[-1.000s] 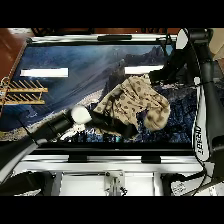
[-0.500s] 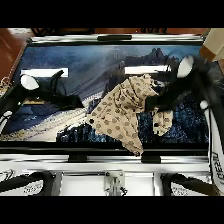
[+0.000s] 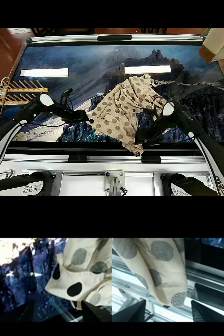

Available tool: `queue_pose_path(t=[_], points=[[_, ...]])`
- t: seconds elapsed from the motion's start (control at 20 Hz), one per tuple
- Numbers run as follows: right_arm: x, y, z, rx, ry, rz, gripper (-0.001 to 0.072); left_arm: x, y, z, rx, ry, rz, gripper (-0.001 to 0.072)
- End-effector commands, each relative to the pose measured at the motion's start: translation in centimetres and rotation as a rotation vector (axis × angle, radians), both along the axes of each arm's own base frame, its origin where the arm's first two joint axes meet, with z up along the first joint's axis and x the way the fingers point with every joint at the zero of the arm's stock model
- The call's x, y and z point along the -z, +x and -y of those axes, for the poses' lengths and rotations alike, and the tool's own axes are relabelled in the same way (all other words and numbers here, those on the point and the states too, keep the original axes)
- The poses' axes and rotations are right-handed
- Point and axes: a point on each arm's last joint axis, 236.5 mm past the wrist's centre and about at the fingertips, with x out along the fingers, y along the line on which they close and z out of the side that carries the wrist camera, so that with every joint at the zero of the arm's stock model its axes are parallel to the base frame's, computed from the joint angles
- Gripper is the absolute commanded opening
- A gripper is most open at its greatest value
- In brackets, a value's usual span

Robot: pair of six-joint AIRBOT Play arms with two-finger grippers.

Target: Fold the shirts.

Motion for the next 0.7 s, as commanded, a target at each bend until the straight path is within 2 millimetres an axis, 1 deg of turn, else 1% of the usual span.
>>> queue_pose_path(t=[0.0,0.1,0.2,0.25,0.35,0.4,0.45,0.5,0.55,0.6,0.65], points=[[1.6,-0.8,-1.3,-0.032,-0.008,0.038,0.0684,1.1,0.7,2.0,-0.042,-0.046,-0.001,0.0658],[2.4,-0.6,-1.8,-0.017,-0.021,0.043,0.0684,1.1,1.0,2.4,-0.067,-0.069,-0.006,0.0654],[3.3,-0.2,-2.1,0.048,-0.044,0.017,0.0681,1.1,0.9,2.9,-0.077,-0.089,-0.022,0.0644],[3.6,0.0,-2.3,0.070,-0.047,0.009,0.0612,1.3,0.8,3.2,-0.073,-0.090,-0.028,0.0541],[3.9,0.1,-2.2,0.080,-0.061,0.007,0.0206,1.4,0.6,3.6,-0.069,-0.094,-0.035,0.0178],[3.8,-0.1,-1.8,0.074,-0.074,0.001,0.0051,1.2,0.6,3.8,-0.073,-0.107,-0.036,0.0092],[3.6,-0.4,-1.1,0.048,-0.099,0.001,0.0054,0.7,0.5,4.1,-0.067,-0.120,-0.043,0.0047],[3.3,-0.6,0.6,-0.004,-0.154,0.014,0.0053,0.0,0.4,4.6,-0.029,-0.138,-0.037,0.0047],[2.8,-0.7,3.1,-0.067,-0.242,0.034,0.0054,-1.0,-0.1,5.3,0.024,-0.161,-0.034,0.0046],[1.8,-0.4,6.8,-0.138,-0.376,0.067,0.0054,-2.1,-0.6,6.1,0.077,-0.183,-0.035,0.0046],[0.2,0.2,10.6,-0.197,-0.519,0.107,0.0054,-3.5,-1.6,7.2,0.136,-0.210,-0.037,0.0046]])
